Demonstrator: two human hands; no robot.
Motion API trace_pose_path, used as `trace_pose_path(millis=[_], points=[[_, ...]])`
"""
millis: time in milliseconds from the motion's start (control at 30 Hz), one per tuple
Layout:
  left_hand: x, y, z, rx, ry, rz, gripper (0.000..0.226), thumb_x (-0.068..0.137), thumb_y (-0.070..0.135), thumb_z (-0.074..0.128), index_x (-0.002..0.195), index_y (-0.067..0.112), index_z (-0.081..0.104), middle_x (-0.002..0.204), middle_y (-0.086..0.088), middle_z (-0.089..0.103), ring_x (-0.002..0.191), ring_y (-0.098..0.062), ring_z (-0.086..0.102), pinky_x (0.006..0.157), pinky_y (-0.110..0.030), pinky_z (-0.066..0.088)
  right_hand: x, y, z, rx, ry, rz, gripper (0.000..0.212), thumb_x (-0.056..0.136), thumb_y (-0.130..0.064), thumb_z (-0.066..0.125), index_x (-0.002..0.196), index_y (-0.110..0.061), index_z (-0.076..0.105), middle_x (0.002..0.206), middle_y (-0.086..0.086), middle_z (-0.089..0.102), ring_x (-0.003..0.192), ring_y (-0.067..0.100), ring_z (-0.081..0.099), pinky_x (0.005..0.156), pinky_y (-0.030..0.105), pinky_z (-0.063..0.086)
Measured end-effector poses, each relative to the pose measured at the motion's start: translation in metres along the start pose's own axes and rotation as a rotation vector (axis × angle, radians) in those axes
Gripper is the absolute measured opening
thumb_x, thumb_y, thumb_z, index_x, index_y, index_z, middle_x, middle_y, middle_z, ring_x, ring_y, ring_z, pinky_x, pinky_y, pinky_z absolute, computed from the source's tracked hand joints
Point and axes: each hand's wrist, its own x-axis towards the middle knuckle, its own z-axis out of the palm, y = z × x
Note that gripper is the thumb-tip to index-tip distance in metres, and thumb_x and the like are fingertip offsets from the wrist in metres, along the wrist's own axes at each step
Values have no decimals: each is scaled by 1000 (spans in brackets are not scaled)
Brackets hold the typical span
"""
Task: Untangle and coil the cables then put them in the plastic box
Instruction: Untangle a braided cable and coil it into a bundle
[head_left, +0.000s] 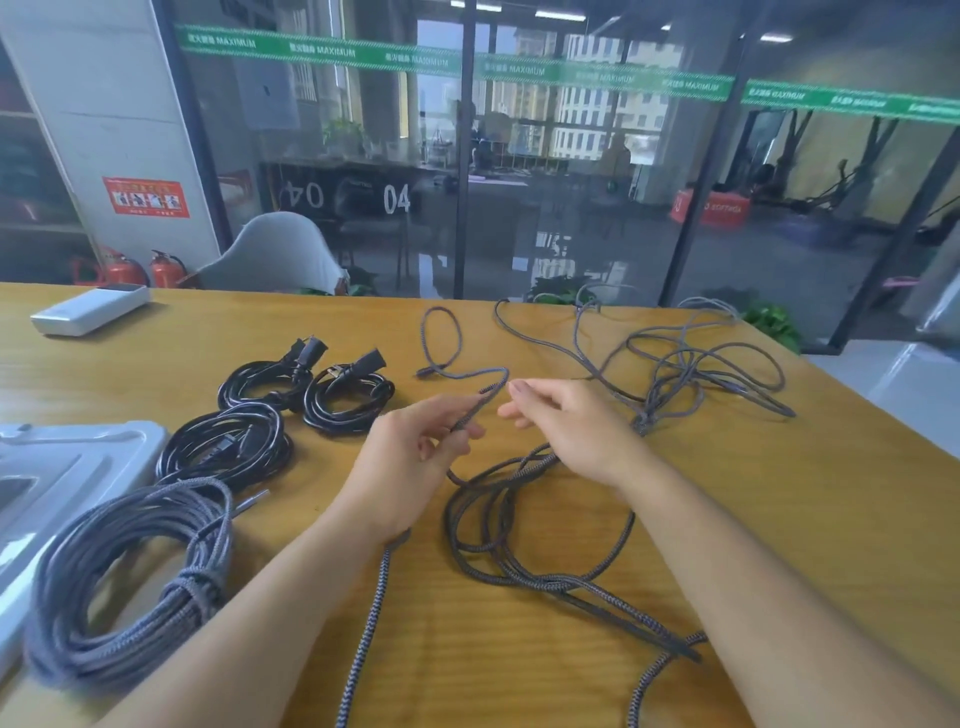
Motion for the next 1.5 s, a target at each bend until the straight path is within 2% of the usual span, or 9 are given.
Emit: trace_pose_path(millis=[200,300,533,667,733,933,1200,1367,1500], points=[[-1,13,-6,-62,-198,18,36,101,17,68,126,43,68,104,24,77,107,-3,70,91,-37,55,4,3,3,268,150,92,27,105,-37,60,121,-19,72,94,-8,80,85,8,75,84,26,55],[-2,19,-7,-165,-262,-21,21,99,24,70,117,34,76,107,17,78,105,-12,73,91,-38,58,2,6,0,361,171,103,25,102,-22,65,126,-17,69,91,-5,81,81,9,73,72,22,54],[11,10,-27,-335,299,-249,28,107,40,55,118,21,73,98,7,78,93,-11,73,83,-34,61,-8,3,-4,342,25,-8,25,105,-16,60,127,-22,70,95,2,80,83,14,72,67,28,57],[15,2,-38,-363,462,-340,48,106,40,55,150,19,50,122,6,70,107,-10,69,88,-31,60,-11,0,-10,318,-61,-79,25,105,-14,60,127,-22,70,96,5,79,82,15,69,66,27,55],[17,-1,-45,-407,492,-349,44,107,39,55,145,16,57,117,5,73,101,-11,72,79,-24,59,-13,0,-12,303,-87,-100,26,105,-13,60,127,-22,70,96,5,79,81,13,68,66,26,54],[14,3,-52,-424,439,-267,22,105,38,60,99,32,80,98,5,80,93,-18,72,81,-35,58,-17,-1,-21,205,-143,-126,26,104,-14,62,125,-24,73,93,3,80,78,8,66,68,28,55],[10,24,-52,-492,367,-185,24,102,34,63,108,17,79,97,2,80,88,-10,73,79,-27,54,-18,0,-21,137,-144,-115,26,104,-18,62,125,-29,72,93,-2,80,73,2,63,69,29,55],[7,23,-45,-390,203,-56,17,96,19,72,109,13,79,94,3,81,91,-6,74,79,-18,55,-17,1,-14,37,-9,-156,23,103,-41,58,117,-38,76,116,-20,72,112,-1,63,96,21,49],[3,20,-28,-117,-7,28,13,94,25,75,104,22,82,98,19,79,90,-7,72,85,-19,54,-17,-7,-4,260,-14,-130,38,104,-48,44,123,-32,73,120,-19,73,118,-5,62,100,13,44]])
